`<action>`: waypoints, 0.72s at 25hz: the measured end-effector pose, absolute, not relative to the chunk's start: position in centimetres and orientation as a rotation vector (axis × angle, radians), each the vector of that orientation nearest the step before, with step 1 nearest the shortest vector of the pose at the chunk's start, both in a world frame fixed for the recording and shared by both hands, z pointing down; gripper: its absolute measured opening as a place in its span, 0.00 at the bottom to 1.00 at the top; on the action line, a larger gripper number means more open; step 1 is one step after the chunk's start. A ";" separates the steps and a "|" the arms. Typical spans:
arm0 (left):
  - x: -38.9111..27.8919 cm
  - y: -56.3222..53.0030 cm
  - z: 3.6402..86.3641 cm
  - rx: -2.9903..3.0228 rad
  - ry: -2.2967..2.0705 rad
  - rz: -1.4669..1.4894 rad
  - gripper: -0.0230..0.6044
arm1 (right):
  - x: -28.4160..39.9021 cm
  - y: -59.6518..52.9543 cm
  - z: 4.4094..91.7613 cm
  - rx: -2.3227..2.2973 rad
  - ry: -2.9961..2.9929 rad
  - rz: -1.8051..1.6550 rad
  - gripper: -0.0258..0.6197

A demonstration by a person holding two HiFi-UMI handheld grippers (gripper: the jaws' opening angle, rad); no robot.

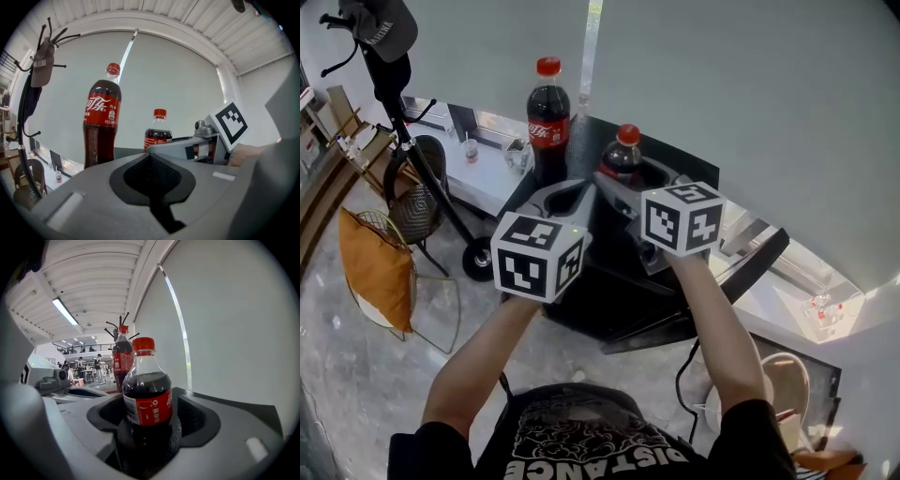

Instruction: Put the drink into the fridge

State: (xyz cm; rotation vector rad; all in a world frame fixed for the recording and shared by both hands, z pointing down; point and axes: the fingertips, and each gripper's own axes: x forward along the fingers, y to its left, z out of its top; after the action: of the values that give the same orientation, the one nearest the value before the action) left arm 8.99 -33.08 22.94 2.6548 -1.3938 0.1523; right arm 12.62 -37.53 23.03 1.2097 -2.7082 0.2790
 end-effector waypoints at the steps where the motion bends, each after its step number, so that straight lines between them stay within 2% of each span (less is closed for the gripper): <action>1: 8.9 -33.2 23.0 2.651 -1.398 0.152 0.04 | 12.5 -37.6 23.1 1.212 -2.711 0.278 0.56; 18: 8.0 -32.0 23.1 2.685 -1.320 0.158 0.04 | 12.4 -36.6 22.3 1.319 -2.671 0.301 0.53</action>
State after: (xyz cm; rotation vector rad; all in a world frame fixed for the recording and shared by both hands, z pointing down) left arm 8.05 -32.05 23.06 2.6850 -1.3203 0.1576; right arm 12.44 -36.55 22.33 1.3192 -2.6714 0.3015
